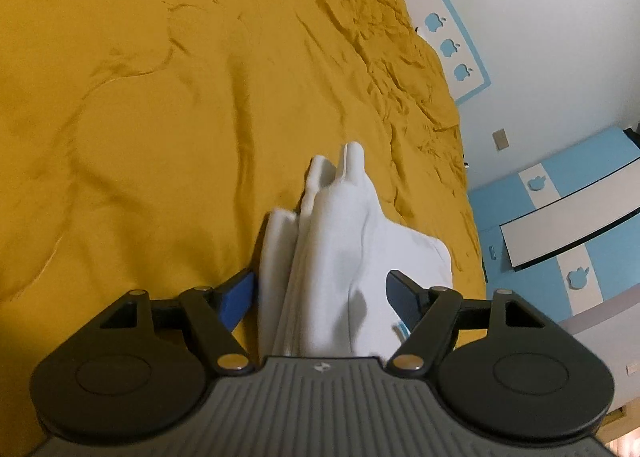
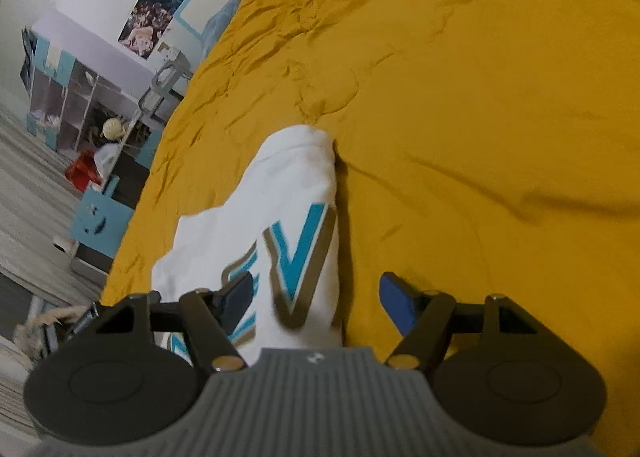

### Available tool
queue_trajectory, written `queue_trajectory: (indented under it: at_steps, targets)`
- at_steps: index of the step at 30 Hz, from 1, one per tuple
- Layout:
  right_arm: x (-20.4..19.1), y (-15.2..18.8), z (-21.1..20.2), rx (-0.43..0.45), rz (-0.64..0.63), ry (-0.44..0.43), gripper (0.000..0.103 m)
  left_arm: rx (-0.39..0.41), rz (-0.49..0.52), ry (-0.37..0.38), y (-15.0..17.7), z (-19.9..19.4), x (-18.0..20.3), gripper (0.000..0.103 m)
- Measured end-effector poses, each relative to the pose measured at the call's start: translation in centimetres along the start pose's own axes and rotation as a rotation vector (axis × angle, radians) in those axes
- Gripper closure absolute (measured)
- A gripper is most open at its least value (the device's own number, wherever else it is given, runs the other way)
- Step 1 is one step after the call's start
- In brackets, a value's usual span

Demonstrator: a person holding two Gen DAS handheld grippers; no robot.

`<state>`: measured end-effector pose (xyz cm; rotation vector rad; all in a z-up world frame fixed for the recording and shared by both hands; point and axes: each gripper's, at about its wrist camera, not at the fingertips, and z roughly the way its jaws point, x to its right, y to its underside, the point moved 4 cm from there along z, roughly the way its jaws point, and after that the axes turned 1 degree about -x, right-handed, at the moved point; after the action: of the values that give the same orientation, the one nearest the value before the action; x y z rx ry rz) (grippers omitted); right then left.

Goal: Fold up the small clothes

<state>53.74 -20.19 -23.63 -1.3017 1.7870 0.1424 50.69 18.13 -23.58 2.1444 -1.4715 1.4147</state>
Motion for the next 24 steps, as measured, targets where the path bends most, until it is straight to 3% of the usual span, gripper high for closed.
queue_trajectory:
  at_steps: [3,6,7,12,13,14,17,24]
  targets:
    - [0.8,-1.3,1.7,-0.010,0.043,-0.043,0.041,-0.019,-0.008,0.021,-1.4,1.4,0.1,0.020]
    - [1.3,-2.5,3.3,-0.014,0.088,-0.093,0.043,-0.041,0.009,0.002,-2.4,2.8,0.4,0.039]
    - [1.4,-2.9,3.7,-0.018,0.097,-0.095,0.048,-0.045,0.023,-0.020,-2.5,3.1,0.6,0.047]
    - [1.1,-4.4,5.9,-0.039,0.124,-0.119,0.067,-0.044,0.045,-0.036,-2.3,3.0,0.7,0.066]
    - [0.9,-4.6,6.2,-0.041,0.116,-0.114,0.079,-0.038,0.056,-0.039,-2.3,2.9,1.0,0.072]
    - [0.6,-4.8,6.2,-0.042,0.099,-0.097,0.084,-0.028,0.076,-0.041,-2.1,2.6,1.5,0.076]
    - [-1.1,-4.9,5.2,-0.021,0.001,-0.074,0.096,0.011,0.149,-0.052,-1.6,1.3,3.4,0.079]
    - [-7.9,-4.1,-0.6,0.083,-0.229,-0.047,0.098,0.147,0.336,-0.077,1.0,-4.2,9.6,0.081]
